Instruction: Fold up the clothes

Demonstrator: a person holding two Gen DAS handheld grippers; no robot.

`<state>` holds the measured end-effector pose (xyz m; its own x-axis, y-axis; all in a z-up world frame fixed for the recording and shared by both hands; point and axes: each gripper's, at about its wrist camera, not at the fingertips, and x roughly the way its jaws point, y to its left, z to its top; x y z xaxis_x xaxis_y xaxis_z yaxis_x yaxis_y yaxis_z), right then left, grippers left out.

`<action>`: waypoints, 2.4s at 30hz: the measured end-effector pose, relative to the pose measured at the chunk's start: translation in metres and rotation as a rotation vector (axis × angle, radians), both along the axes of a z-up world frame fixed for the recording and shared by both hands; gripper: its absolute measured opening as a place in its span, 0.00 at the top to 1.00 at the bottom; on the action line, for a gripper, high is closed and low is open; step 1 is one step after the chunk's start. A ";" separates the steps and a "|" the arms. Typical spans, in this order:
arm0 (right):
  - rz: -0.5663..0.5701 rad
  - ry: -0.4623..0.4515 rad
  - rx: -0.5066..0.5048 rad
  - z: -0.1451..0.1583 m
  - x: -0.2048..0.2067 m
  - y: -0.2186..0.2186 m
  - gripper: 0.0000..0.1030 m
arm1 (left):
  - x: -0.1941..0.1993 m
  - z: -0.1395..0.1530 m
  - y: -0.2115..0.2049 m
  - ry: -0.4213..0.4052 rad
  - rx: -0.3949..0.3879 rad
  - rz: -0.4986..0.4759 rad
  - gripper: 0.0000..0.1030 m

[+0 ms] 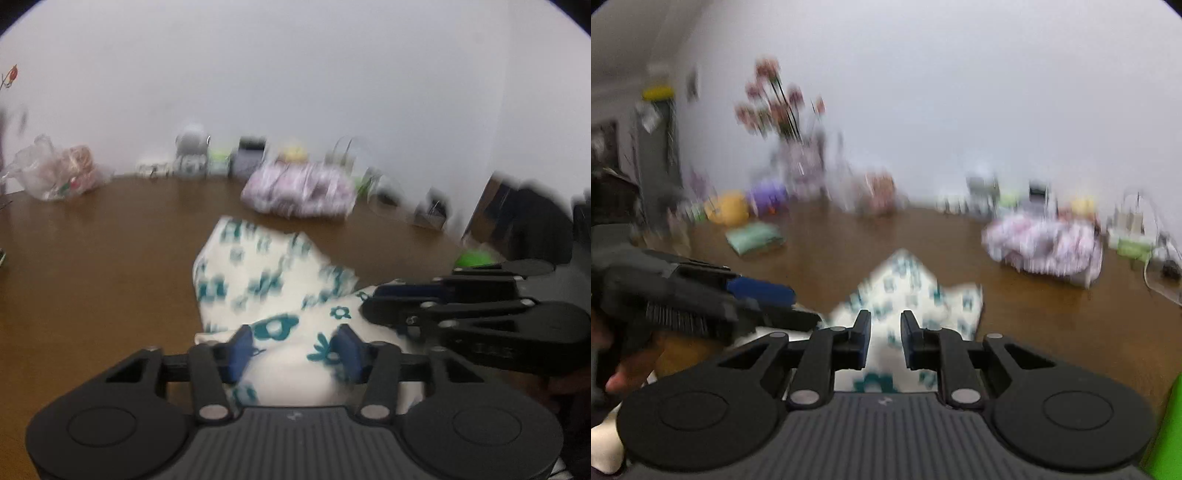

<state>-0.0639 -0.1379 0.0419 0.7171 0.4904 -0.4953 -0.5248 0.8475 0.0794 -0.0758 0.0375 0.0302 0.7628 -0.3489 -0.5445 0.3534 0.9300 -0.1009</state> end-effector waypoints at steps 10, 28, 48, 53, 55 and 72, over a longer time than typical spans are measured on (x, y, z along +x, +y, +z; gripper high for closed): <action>-0.003 0.014 0.007 0.001 0.001 -0.007 0.86 | -0.003 0.003 0.014 -0.011 -0.042 0.069 0.47; -0.034 0.019 0.043 -0.004 -0.012 -0.019 0.80 | -0.032 -0.002 -0.038 -0.117 0.078 -0.049 0.41; -0.002 0.054 0.044 -0.016 -0.039 -0.043 0.63 | -0.057 0.000 -0.011 -0.109 0.050 -0.235 0.38; 0.068 0.027 0.026 -0.010 -0.053 -0.069 0.42 | -0.080 0.000 0.020 -0.164 0.101 -0.296 0.20; 0.086 0.049 0.024 -0.014 -0.056 -0.075 0.37 | -0.083 -0.005 0.025 -0.149 0.123 -0.280 0.20; 0.168 0.153 0.084 -0.027 -0.061 -0.072 0.75 | -0.076 -0.031 0.045 -0.040 0.025 -0.397 0.82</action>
<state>-0.1245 -0.2094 0.0151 0.5415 0.6403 -0.5448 -0.6343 0.7365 0.2352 -0.1515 0.0824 -0.0011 0.5920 -0.6076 -0.5294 0.6889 0.7225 -0.0588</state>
